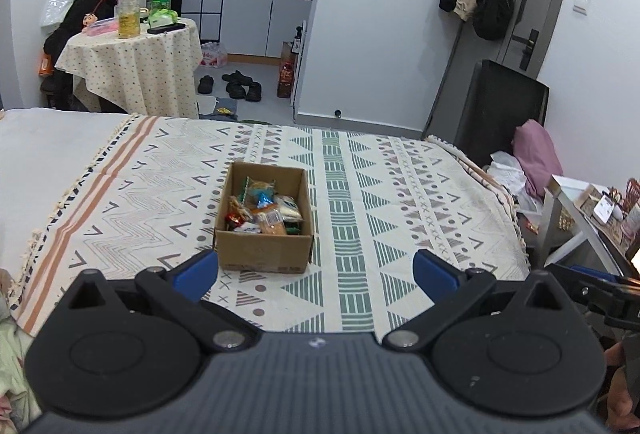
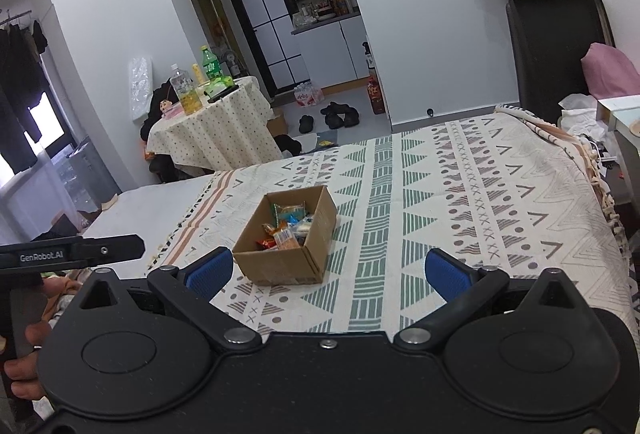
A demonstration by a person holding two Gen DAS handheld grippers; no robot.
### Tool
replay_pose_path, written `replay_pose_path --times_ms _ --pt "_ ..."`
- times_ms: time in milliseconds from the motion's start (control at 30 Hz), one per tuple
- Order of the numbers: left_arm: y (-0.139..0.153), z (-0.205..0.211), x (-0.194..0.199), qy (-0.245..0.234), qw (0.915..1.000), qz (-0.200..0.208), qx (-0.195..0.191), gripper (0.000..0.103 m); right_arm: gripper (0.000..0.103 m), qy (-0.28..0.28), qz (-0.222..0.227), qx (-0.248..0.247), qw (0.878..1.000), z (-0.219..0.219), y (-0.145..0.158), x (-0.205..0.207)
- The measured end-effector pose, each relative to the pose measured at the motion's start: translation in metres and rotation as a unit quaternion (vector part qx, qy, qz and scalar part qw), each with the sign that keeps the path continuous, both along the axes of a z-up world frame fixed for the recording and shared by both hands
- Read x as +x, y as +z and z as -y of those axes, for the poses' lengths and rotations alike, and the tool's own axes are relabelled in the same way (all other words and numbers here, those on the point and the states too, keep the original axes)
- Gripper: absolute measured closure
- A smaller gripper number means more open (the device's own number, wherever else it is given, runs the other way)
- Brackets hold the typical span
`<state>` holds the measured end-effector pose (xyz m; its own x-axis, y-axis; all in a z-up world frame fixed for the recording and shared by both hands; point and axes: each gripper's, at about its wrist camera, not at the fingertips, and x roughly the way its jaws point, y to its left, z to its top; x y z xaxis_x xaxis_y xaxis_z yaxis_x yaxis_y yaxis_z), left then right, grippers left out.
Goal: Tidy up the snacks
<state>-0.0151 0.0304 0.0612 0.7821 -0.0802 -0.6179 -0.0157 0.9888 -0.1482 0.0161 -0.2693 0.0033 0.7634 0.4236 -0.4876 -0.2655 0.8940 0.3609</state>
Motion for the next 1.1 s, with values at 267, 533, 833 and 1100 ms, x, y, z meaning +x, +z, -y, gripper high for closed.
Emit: replay_pose_path --times_ms 267,533,833,1100 --pt "-0.013 0.004 0.002 -0.006 1.0 -0.008 0.001 0.0 0.0 0.0 -0.006 -0.012 1.0 -0.002 -0.007 -0.002" --pt "-0.021 0.005 0.006 -0.003 0.9999 -0.014 0.002 0.0 0.0 -0.002 -0.01 -0.017 1.0 -0.003 -0.009 0.0" --pt "-0.021 0.005 0.006 -0.002 0.9999 -0.014 0.001 0.0 0.0 0.002 -0.01 -0.02 1.0 -0.004 -0.011 0.001" --pt "-0.021 0.005 0.006 -0.004 0.9999 -0.013 0.002 0.0 0.0 0.002 -0.009 -0.021 1.0 -0.004 -0.01 0.001"
